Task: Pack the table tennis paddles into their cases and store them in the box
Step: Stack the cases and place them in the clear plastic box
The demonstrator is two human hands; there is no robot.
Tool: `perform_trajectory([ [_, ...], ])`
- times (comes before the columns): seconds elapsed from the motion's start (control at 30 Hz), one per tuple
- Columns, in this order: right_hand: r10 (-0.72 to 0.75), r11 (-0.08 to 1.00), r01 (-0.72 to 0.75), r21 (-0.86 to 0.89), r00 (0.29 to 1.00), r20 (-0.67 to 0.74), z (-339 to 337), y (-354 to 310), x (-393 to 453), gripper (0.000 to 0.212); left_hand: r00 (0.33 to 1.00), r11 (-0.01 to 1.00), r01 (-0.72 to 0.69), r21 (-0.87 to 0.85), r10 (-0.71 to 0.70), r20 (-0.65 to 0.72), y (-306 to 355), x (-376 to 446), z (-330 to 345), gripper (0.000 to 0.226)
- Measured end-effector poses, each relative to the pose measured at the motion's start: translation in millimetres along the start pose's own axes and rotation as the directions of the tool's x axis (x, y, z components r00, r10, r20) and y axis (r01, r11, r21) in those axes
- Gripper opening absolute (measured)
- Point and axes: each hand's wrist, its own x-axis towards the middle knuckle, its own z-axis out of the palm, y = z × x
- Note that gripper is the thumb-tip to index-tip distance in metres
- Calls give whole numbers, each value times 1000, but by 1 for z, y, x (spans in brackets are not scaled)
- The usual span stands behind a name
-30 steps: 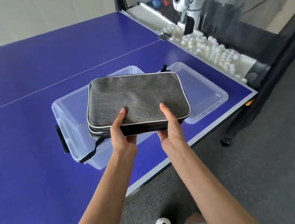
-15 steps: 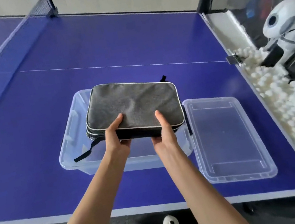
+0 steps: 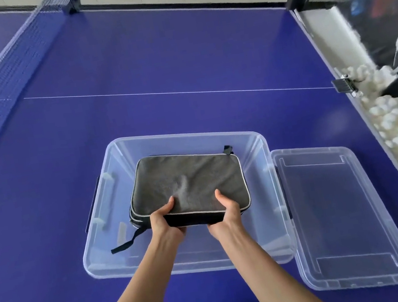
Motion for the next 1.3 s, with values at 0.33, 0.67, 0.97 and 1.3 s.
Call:
perform_trajectory([
  [0.33,85,993,-91,-77,993,-79,3,3,26,41,990,999,-4,-39,-2,-139,2,32,4,48],
  [0.67,163,952,-214,-217,959,-233,5,3,19,59,956,972,101,211,-36,-290,0,35,4,68],
  [0.97,-49,246,377,-893,925,377,-16,-16,-14,50,890,-177,-234,956,358,284,43,7,-22,7],
  [1.3,95,-918,338,-209,696,711,-26,-27,73,133,665,-974,-157,161,16,746,44,71,-22,132],
])
